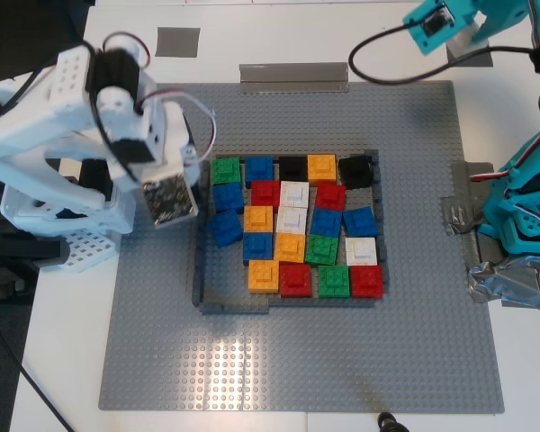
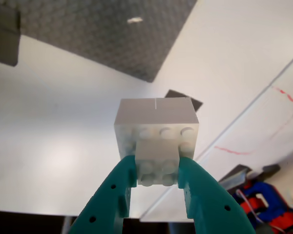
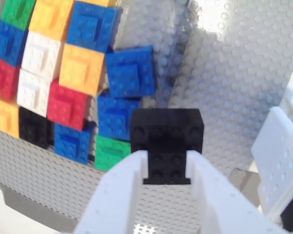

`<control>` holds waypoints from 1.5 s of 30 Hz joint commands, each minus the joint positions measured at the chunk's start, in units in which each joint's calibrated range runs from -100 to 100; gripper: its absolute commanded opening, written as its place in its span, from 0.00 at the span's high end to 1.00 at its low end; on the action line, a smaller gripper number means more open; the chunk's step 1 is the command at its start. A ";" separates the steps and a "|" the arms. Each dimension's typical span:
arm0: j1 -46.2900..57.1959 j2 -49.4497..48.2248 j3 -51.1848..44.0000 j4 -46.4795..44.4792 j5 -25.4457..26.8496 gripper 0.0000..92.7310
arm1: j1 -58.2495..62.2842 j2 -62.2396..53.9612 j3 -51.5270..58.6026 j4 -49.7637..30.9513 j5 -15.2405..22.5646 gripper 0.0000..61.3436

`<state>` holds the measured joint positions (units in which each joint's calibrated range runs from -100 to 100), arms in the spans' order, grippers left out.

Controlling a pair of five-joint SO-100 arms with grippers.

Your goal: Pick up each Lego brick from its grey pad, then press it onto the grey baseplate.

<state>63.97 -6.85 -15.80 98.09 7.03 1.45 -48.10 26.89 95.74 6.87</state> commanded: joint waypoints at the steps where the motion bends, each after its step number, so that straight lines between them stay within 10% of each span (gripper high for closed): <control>1: -2.49 -3.45 -1.31 1.91 2.32 1.00 | 5.84 -1.34 1.24 -5.34 1.41 1.00; 45: -26.72 -22.77 21.63 1.91 -3.73 1.00 | 25.64 17.80 17.13 -37.40 5.86 1.00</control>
<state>37.55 -28.06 5.76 99.48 3.95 27.64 -30.22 44.20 60.50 12.53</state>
